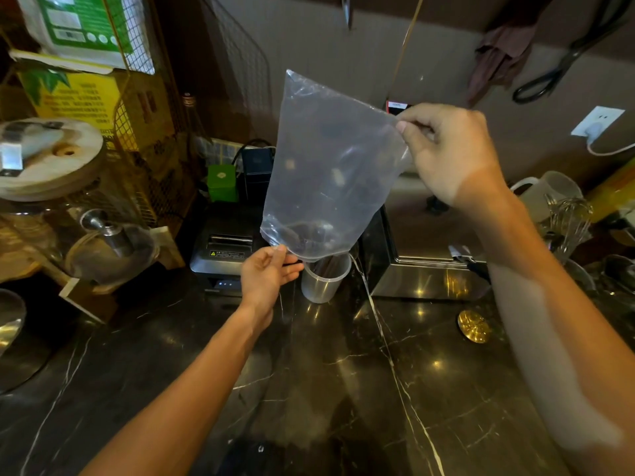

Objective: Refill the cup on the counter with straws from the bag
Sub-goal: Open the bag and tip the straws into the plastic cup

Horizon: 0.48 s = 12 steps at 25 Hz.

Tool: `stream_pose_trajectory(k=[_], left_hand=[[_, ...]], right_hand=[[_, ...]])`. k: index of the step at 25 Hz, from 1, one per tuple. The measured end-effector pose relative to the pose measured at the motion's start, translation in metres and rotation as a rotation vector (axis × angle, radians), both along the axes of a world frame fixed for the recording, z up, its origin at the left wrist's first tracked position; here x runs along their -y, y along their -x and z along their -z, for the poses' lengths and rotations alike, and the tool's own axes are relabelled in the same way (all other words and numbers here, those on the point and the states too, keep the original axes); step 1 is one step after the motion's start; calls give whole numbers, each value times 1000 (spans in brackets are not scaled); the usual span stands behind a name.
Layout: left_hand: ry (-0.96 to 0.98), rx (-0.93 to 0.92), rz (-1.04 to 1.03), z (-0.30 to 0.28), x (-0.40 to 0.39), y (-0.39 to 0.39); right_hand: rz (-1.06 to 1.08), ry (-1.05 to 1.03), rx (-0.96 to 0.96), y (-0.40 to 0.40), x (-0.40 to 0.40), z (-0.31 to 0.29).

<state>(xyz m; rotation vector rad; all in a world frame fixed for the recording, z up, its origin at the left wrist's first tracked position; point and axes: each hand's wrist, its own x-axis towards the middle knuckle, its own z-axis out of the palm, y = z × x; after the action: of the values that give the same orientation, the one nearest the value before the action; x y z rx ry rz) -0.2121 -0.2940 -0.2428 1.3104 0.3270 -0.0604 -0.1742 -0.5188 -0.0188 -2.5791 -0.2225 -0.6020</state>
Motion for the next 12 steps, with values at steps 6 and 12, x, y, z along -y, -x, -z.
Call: stream_pose_trajectory(k=[6, 12], left_hand=[[24, 73, -54, -23, 1, -6], [-17, 139, -62, -34, 3, -5]], right_hand=[[-8, 26, 135, 0, 4, -20], [38, -3, 195, 13, 8, -23]])
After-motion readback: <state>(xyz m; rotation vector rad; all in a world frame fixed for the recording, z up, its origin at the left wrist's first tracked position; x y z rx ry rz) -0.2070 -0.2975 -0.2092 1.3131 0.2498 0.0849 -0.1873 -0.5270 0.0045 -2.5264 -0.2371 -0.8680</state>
